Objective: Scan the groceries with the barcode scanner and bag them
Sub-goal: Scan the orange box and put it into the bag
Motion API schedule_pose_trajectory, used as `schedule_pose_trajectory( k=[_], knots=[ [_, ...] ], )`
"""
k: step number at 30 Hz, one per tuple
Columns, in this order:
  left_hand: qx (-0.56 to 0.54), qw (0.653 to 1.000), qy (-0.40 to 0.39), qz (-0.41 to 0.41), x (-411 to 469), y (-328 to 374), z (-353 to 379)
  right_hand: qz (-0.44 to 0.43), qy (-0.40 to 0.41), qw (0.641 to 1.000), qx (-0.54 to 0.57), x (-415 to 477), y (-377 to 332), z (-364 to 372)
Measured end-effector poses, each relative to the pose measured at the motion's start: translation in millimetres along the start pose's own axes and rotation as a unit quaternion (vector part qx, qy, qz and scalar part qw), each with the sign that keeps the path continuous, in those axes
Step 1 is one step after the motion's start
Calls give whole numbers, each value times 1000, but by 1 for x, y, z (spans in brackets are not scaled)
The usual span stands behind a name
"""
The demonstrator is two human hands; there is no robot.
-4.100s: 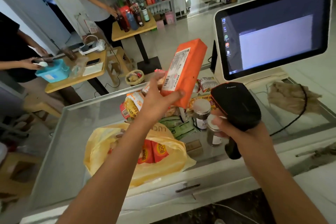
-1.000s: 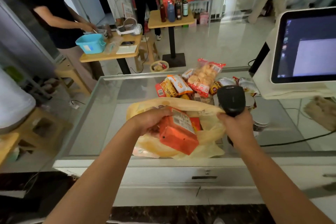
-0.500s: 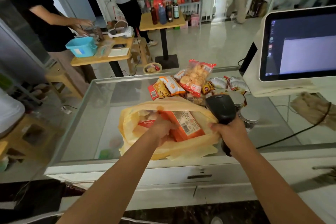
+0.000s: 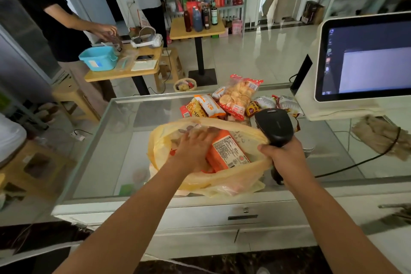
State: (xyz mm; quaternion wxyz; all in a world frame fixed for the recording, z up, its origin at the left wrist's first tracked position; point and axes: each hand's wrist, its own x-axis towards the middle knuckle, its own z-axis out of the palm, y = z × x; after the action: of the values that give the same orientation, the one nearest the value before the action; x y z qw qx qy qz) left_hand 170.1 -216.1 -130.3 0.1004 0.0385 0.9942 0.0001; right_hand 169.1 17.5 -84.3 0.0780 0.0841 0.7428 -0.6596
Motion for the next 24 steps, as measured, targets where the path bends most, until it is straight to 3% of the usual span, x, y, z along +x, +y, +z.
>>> schedule_pose_trajectory(
  k=[4,8,11,16,19,24],
  knots=[
    [122,992,18,38,0,21,19,5,-2,1000,-6,1,0,3],
    [195,965,8,176,10,40,19,3,-8,1000,-26,3,1,8],
    [206,951,5,231,20,50,15,2,-17,999,-36,2,0,10],
    [126,978,51,157,16,45,-4,5,8,1000,-18,6,-4,0],
    [49,992,32,109,11,41,-9,14,33,999,7,10,-7,-3],
    [-20,995,-16,101,14,58,13,0,16,1000,-27,10,-7,4]
  ],
)
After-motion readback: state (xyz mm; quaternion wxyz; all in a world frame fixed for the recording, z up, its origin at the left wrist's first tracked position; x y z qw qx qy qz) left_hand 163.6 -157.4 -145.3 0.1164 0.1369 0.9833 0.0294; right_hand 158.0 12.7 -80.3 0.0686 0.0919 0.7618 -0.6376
